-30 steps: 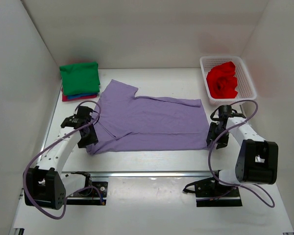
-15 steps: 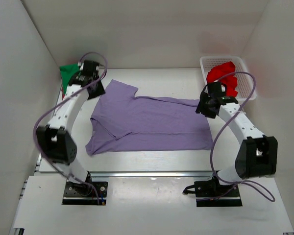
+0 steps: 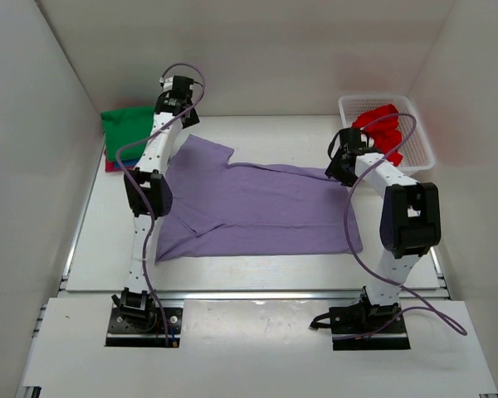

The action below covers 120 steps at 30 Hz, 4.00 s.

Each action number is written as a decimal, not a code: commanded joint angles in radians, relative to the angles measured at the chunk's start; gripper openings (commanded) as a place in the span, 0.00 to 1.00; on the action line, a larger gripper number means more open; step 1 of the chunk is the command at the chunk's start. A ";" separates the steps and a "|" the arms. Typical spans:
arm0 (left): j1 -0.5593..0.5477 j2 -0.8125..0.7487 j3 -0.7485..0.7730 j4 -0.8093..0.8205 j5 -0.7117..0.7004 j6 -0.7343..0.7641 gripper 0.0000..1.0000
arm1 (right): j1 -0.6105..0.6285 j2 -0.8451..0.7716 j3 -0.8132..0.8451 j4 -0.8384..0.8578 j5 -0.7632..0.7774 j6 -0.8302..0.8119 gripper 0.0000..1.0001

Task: Fold and stack the t-shirts
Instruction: Grap the side of the flattened tshirt furthest away from the robot with both arms

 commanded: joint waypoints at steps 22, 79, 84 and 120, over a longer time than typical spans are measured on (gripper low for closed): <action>0.038 0.222 0.135 0.134 0.189 -0.020 0.84 | -0.005 0.057 0.015 0.095 0.029 0.019 0.43; 0.084 0.068 0.134 0.002 0.248 0.014 0.00 | 0.053 0.264 0.272 -0.019 0.155 0.090 0.00; 0.084 0.031 0.134 -0.003 0.236 0.018 0.00 | 0.055 0.215 0.235 0.017 0.152 0.084 0.01; 0.072 0.259 0.134 0.019 0.374 -0.071 0.41 | 0.047 0.160 0.109 0.098 0.094 0.073 0.00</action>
